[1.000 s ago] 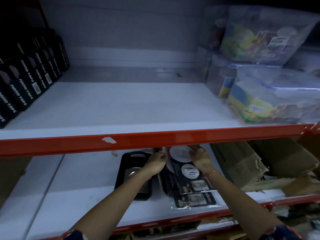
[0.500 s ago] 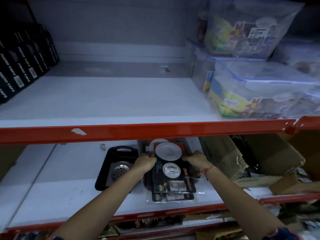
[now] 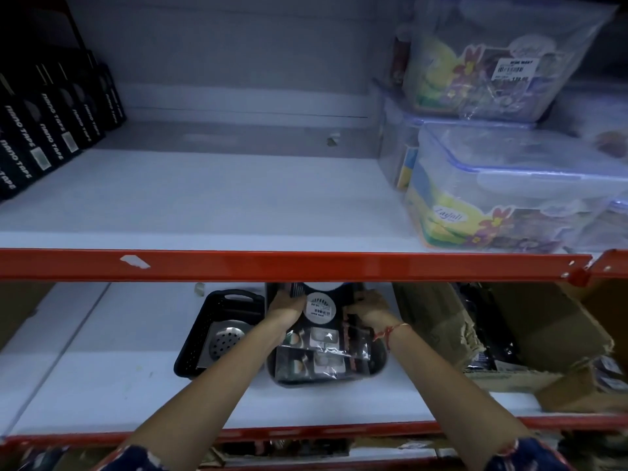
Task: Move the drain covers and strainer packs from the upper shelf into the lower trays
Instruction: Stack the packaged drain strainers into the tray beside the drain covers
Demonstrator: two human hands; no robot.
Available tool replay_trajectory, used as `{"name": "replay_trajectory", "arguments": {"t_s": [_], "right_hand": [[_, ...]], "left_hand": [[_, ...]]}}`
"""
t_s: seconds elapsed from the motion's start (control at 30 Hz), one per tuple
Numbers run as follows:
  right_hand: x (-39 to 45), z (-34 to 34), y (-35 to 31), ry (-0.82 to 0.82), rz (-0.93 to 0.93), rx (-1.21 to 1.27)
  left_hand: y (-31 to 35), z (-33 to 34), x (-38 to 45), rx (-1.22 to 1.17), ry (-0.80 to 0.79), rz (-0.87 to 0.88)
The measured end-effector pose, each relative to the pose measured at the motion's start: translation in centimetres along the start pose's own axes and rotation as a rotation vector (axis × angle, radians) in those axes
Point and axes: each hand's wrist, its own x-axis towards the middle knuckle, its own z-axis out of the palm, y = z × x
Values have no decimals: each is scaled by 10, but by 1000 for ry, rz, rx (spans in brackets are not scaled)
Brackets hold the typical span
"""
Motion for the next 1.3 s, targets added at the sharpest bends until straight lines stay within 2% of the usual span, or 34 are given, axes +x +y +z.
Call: {"name": "replay_trajectory", "arguments": {"t_s": [0.13, 0.2, 0.3, 0.4, 0.47, 0.53, 0.6, 0.67, 0.7, 0.77, 0.83, 0.9, 0.97, 1.1, 1.3], "right_hand": [[1, 2, 0, 60, 38, -22], [-4, 8, 8, 87, -11, -142], [13, 14, 23, 18, -14, -247], [13, 18, 20, 30, -75, -284], [7, 19, 24, 81, -134, -273], [-1, 25, 32, 171, -200, -271], [-11, 34, 41, 303, -329, -330], [-27, 44, 46, 399, -500, -407], [-36, 49, 47, 384, -591, -432], [-55, 57, 48, 187, -699, -492], [-75, 64, 49, -29, -710, -583], [-89, 72, 53, -111, -698, -650], [-98, 78, 57, -112, -672, -689], [-111, 86, 60, -77, -639, -769], [-132, 102, 69, -36, -625, -740]], "left_hand": [[-6, 1, 14, 3, -25, 19], [-19, 2, 17, 30, -48, -12], [-31, 2, 12, 96, -79, -15], [-33, -2, 1, 188, -84, 22], [-35, -12, -6, 328, -51, 101], [-41, -28, -16, 422, 24, 285], [-53, -47, -25, 428, 124, 491], [-72, -70, -31, 469, 241, 563], [-84, -82, -33, 503, 261, 567], [-110, -105, -34, 626, 208, 536], [-131, -121, -40, 769, 104, 511], [-143, -131, -51, 871, 6, 505], [-151, -131, -57, 954, -42, 522], [-155, -124, -62, 1110, -18, 550], [-154, -107, -88, 1073, -28, 583]]}}
